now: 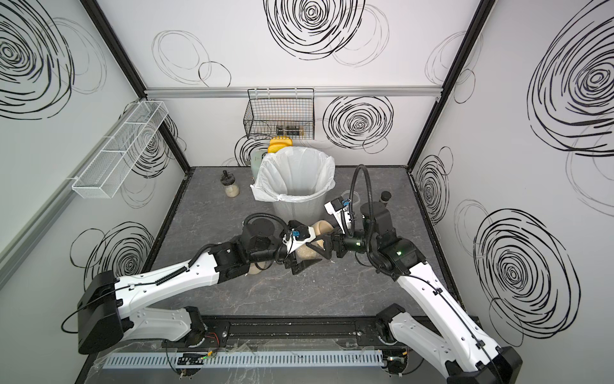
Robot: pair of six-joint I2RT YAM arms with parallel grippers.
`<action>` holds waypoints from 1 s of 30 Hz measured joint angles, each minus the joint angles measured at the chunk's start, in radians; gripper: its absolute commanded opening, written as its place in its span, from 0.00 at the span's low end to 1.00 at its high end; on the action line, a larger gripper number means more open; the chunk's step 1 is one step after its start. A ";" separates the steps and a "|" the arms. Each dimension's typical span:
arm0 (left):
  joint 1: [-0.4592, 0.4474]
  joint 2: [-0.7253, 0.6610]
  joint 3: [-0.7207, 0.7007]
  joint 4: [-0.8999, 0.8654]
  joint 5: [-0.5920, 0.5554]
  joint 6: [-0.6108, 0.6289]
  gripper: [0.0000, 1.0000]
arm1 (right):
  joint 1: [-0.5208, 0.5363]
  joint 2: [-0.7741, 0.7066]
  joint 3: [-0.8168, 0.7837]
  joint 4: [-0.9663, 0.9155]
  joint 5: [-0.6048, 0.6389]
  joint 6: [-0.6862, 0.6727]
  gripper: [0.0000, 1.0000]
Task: Empty moldy rice from jars
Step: Pick up the jar from the center of the board.
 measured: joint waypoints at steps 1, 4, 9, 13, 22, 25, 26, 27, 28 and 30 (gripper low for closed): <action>0.001 0.000 0.000 0.003 0.007 -0.008 0.87 | 0.000 -0.003 -0.004 0.006 0.000 0.002 0.49; 0.008 0.000 0.000 0.012 0.023 -0.024 0.79 | 0.000 -0.010 -0.010 0.020 0.003 0.012 0.49; 0.011 0.000 -0.007 0.031 0.032 -0.042 0.70 | 0.000 -0.010 -0.011 0.034 0.004 0.024 0.49; 0.016 0.000 -0.018 0.054 0.036 -0.057 0.67 | 0.000 -0.010 -0.011 0.039 0.007 0.029 0.51; 0.050 -0.016 -0.108 0.224 0.102 -0.146 0.62 | 0.008 -0.007 -0.011 0.055 0.019 0.078 0.89; 0.061 -0.026 -0.124 0.248 0.124 -0.183 0.62 | 0.013 -0.008 -0.012 0.070 0.021 0.077 0.98; 0.068 -0.030 -0.129 0.246 0.127 -0.196 0.61 | 0.013 -0.010 -0.012 0.079 0.021 0.073 0.98; 0.076 -0.031 -0.132 0.247 0.128 -0.205 0.61 | 0.013 -0.013 -0.011 0.088 0.022 0.070 0.98; 0.084 -0.033 -0.132 0.247 0.132 -0.212 0.60 | 0.013 -0.013 -0.012 0.095 0.023 0.069 0.98; 0.089 -0.037 -0.134 0.247 0.132 -0.226 0.60 | 0.011 -0.013 -0.011 0.103 0.024 0.069 0.98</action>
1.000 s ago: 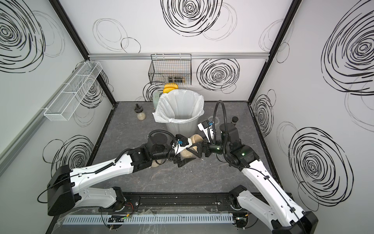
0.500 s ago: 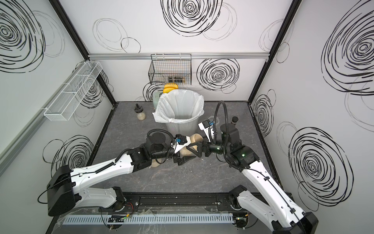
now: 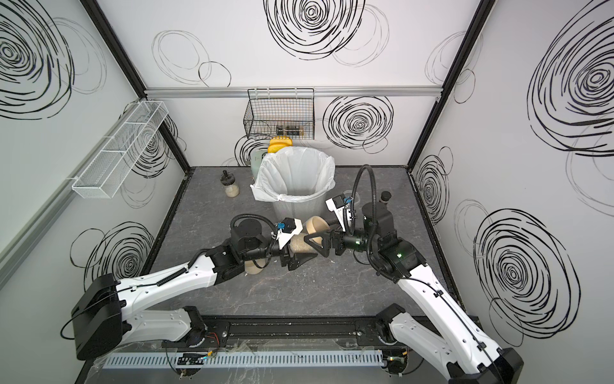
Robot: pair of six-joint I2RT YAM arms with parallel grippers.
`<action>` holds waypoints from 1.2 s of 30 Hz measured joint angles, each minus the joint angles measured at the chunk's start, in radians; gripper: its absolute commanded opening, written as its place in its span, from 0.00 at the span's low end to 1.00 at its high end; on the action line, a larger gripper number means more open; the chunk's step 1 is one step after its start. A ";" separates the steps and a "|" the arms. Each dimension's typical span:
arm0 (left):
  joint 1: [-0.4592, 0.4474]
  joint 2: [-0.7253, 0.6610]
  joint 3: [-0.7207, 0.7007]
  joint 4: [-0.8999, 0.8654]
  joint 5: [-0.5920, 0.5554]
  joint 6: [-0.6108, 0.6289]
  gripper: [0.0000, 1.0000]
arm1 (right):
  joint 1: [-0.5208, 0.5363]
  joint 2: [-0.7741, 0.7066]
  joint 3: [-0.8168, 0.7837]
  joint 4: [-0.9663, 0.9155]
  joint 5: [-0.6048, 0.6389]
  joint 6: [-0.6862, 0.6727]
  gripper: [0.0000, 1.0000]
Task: Empty moldy rice from jars
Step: Pick up the jar from the center of the board.
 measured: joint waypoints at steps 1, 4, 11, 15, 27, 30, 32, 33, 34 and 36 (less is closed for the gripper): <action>0.002 -0.003 -0.002 0.001 0.000 -0.006 0.60 | 0.000 0.000 0.000 0.003 0.000 0.000 0.98; 0.005 -0.007 -0.010 0.010 -0.001 -0.024 0.59 | 0.000 0.000 0.000 0.008 0.003 -0.002 0.98; 0.020 -0.021 -0.044 0.035 -0.009 -0.064 0.59 | 0.000 -0.006 0.006 0.007 0.035 -0.007 0.98; 0.028 -0.036 -0.062 0.051 -0.021 -0.080 0.59 | 0.000 -0.016 0.021 0.000 0.056 -0.010 0.98; 0.031 -0.067 -0.085 0.078 -0.074 -0.104 0.59 | 0.000 -0.037 0.042 0.008 0.073 -0.013 0.98; 0.031 -0.067 -0.085 0.080 -0.084 -0.104 0.59 | 0.000 -0.036 0.042 0.022 0.075 -0.009 0.98; 0.030 -0.067 -0.085 0.080 -0.091 -0.103 0.59 | 0.000 -0.032 0.042 0.026 0.079 -0.004 0.98; 0.029 -0.067 -0.085 0.081 -0.094 -0.103 0.59 | 0.000 -0.028 0.043 0.027 0.083 -0.002 0.98; 0.027 -0.067 -0.085 0.081 -0.097 -0.103 0.59 | 0.000 -0.023 0.044 0.027 0.088 0.000 0.98; 0.024 -0.067 -0.085 0.081 -0.100 -0.103 0.59 | 0.000 -0.010 0.046 0.029 0.099 0.006 0.98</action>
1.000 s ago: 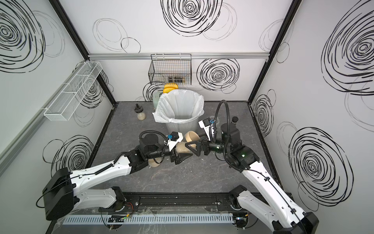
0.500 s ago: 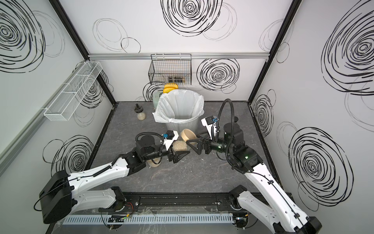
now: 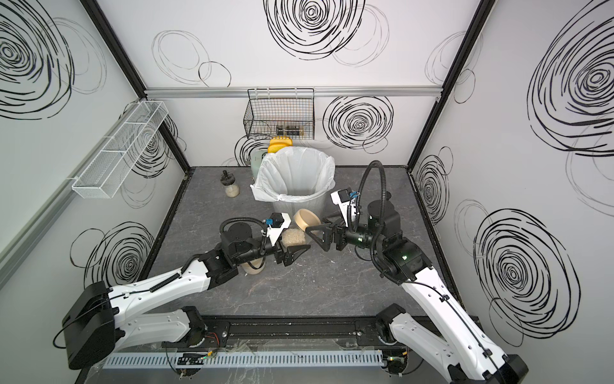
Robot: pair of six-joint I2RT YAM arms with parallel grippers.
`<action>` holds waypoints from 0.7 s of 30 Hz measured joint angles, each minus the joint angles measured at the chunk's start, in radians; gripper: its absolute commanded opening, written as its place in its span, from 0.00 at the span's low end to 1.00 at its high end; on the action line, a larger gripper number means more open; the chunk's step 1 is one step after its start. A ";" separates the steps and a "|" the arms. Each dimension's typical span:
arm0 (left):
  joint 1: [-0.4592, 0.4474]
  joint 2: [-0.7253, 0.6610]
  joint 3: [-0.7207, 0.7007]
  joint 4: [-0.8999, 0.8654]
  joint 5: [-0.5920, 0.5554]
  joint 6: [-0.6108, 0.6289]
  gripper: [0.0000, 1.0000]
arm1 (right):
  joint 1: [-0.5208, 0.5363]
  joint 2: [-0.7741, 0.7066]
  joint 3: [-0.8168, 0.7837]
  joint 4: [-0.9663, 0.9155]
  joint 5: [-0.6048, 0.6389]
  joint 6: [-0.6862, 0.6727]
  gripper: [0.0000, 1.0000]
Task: Empty moldy rice from jars
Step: Pick up the jar from the center of the board, then unscrew the lid from the jar.
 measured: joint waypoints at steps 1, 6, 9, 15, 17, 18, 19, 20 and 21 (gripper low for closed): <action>-0.002 0.000 0.000 0.000 -0.001 0.000 0.59 | 0.000 0.005 0.000 0.001 0.005 0.002 0.98; -0.010 0.000 0.000 0.000 -0.008 0.008 0.59 | 0.003 0.026 0.000 0.018 0.031 0.019 0.98; -0.014 0.000 0.000 -0.001 -0.016 0.012 0.59 | 0.005 0.034 0.000 0.033 0.035 0.026 0.98; -0.028 0.000 0.000 -0.002 -0.024 0.015 0.59 | 0.021 0.051 0.000 0.056 0.035 0.039 0.98; -0.031 0.000 0.000 -0.002 -0.025 0.016 0.59 | 0.024 0.055 0.000 0.062 0.035 0.041 0.99; -0.032 0.000 0.000 -0.002 -0.025 0.016 0.59 | 0.025 0.056 0.000 0.064 0.034 0.041 1.00; -0.033 0.001 0.000 -0.002 -0.025 0.016 0.59 | 0.025 0.057 0.000 0.065 0.034 0.042 0.99; -0.034 0.001 0.001 -0.002 -0.024 0.017 0.59 | 0.026 0.057 0.000 0.066 0.034 0.043 0.98; -0.034 0.002 0.002 -0.002 -0.023 0.018 0.59 | 0.027 0.057 0.000 0.068 0.034 0.043 0.97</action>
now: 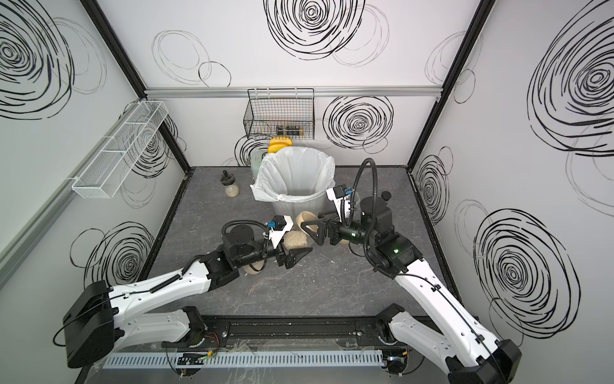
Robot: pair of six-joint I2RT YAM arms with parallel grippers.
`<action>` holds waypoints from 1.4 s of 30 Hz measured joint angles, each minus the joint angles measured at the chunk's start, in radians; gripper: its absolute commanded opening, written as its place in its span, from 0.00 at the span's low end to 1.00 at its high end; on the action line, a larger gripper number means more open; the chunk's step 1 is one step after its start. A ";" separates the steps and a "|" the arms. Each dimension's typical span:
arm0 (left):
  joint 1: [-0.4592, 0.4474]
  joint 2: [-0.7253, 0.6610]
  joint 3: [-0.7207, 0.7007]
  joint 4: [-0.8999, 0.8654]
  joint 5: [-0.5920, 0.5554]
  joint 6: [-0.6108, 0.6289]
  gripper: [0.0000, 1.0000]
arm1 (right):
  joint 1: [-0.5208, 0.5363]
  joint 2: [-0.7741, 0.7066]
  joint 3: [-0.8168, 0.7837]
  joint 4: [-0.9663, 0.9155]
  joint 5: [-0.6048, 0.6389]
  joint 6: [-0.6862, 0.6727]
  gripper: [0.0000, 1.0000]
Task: Empty moldy rice from jars
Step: Unscrew the lid from the jar.
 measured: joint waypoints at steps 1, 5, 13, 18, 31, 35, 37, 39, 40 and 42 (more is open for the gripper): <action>-0.001 0.001 0.000 0.001 0.001 0.000 0.59 | 0.001 0.000 0.000 0.003 0.000 0.002 0.95; -0.001 0.005 0.000 0.001 0.005 0.000 0.59 | 0.002 0.000 0.000 0.014 -0.007 0.005 0.91; -0.001 0.016 0.001 0.017 0.018 -0.008 0.59 | 0.004 0.000 -0.006 0.018 -0.018 0.004 0.95; -0.001 0.028 0.014 0.018 0.029 -0.014 0.59 | 0.004 0.008 -0.008 0.018 -0.020 -0.006 0.89; 0.017 0.034 0.017 0.019 0.070 -0.034 0.59 | 0.004 0.008 -0.008 0.018 -0.023 -0.006 0.71; 0.031 0.034 0.017 0.025 0.140 -0.062 0.59 | 0.003 0.003 -0.008 0.019 -0.048 -0.024 0.71; 0.041 0.034 0.019 0.034 0.186 -0.088 0.59 | 0.003 -0.002 -0.008 0.026 -0.066 -0.039 0.71; 0.052 0.034 0.019 0.060 0.237 -0.126 0.59 | 0.002 -0.005 -0.002 0.037 -0.089 -0.056 0.70; 0.058 0.034 0.019 0.075 0.260 -0.146 0.59 | 0.002 -0.005 0.003 0.041 -0.098 -0.064 0.70; 0.069 0.034 0.019 0.118 0.309 -0.199 0.59 | 0.003 -0.004 0.020 0.050 -0.119 -0.084 0.70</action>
